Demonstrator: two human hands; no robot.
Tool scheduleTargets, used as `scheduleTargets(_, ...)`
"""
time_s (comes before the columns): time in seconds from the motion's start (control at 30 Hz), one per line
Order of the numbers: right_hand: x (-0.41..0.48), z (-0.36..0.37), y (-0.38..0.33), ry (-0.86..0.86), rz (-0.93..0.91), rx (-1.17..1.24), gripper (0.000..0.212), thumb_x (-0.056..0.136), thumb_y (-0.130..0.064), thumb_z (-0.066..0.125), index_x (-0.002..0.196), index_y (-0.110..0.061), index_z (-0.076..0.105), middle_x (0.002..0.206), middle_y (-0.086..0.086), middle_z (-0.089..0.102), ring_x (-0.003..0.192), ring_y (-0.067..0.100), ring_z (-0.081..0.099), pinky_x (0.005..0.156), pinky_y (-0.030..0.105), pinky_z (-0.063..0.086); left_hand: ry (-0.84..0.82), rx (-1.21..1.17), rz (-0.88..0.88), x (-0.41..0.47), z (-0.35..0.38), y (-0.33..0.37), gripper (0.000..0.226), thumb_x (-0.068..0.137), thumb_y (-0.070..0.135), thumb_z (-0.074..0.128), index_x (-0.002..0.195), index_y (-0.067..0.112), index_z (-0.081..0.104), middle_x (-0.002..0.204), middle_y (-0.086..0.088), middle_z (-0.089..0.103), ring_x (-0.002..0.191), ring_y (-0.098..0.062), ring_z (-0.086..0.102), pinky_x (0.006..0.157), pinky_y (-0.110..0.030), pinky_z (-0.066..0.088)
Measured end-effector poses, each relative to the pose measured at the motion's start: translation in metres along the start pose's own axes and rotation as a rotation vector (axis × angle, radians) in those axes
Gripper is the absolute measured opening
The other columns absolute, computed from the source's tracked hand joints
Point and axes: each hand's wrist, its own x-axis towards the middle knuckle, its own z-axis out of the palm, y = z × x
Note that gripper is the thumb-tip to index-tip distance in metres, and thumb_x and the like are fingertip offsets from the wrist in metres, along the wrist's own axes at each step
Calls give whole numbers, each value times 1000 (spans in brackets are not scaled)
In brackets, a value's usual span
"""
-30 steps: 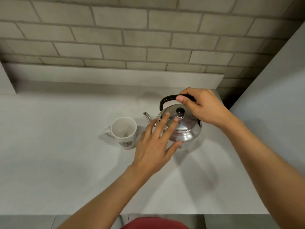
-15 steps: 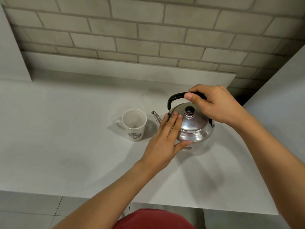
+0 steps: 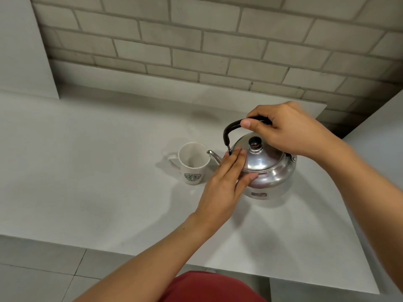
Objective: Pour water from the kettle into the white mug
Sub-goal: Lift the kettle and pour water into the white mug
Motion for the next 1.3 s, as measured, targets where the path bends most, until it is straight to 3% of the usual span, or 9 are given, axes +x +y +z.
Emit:
scheduleTargets(0.1, 8, -2, -9, -40, -17, -25, 42, 99, -57, 51, 111, -25, 76, 72, -3, 71, 68, 1, 60, 59, 20, 41, 38, -51, -8, 0, 0, -1, 55, 103, 27, 60, 153, 8, 44, 163, -5, 37, 152, -19, 32, 120, -16, 22)
scheduleTargets(0.33, 21, -10, -28, -119, -62, -85, 42, 98, -56, 50, 111, -26, 77, 72, -2, 72, 68, 13, 61, 68, 38, 52, 100, -151, -10, 1, 4, -6, 54, 104, 26, 60, 152, 7, 46, 162, -4, 39, 150, -12, 36, 118, -13, 25)
scheduleTargets(0.47, 27, -13, -36, -137, -92, -125, 42, 100, -53, 51, 112, -24, 77, 70, -5, 70, 65, 14, 56, 66, 38, 50, 128, -199, -1, 2, 6, -7, 55, 105, 31, 55, 154, 10, 43, 163, -3, 39, 151, -9, 32, 118, -11, 23)
scheduleTargets(0.6, 32, -14, -42, -152, -104, -144, 41, 101, -51, 53, 111, -21, 78, 65, -8, 66, 62, 6, 55, 58, 32, 42, 162, -250, -14, 4, 8, -7, 56, 104, 33, 56, 152, 9, 45, 161, -6, 42, 151, -8, 34, 119, -16, 26)
scheduleTargets(0.7, 34, -17, -46, -163, -118, -158, 43, 100, -53, 52, 111, -21, 78, 68, -4, 70, 63, 7, 56, 59, 34, 45, 186, -257, -23, 5, 11, -8, 54, 104, 27, 60, 152, 9, 45, 160, -6, 43, 150, -7, 34, 120, -19, 29)
scheduleTargets(0.9, 36, -21, -51, -179, -128, -176, 39, 100, -51, 55, 110, -21, 79, 72, 0, 72, 63, 11, 53, 65, 38, 51, 188, -351, -50, 4, 16, -6, 54, 105, 27, 59, 154, 11, 42, 161, -4, 42, 150, -6, 33, 113, -47, 46)
scheduleTargets(1.3, 38, -27, -59, -211, -141, -201, 41, 99, -54, 55, 109, -23, 78, 77, 2, 74, 70, 20, 57, 69, 43, 54, 235, -373, -58, 4, 17, 1, 54, 104, 29, 61, 152, 12, 45, 160, -3, 43, 149, -5, 36, 109, -48, 50)
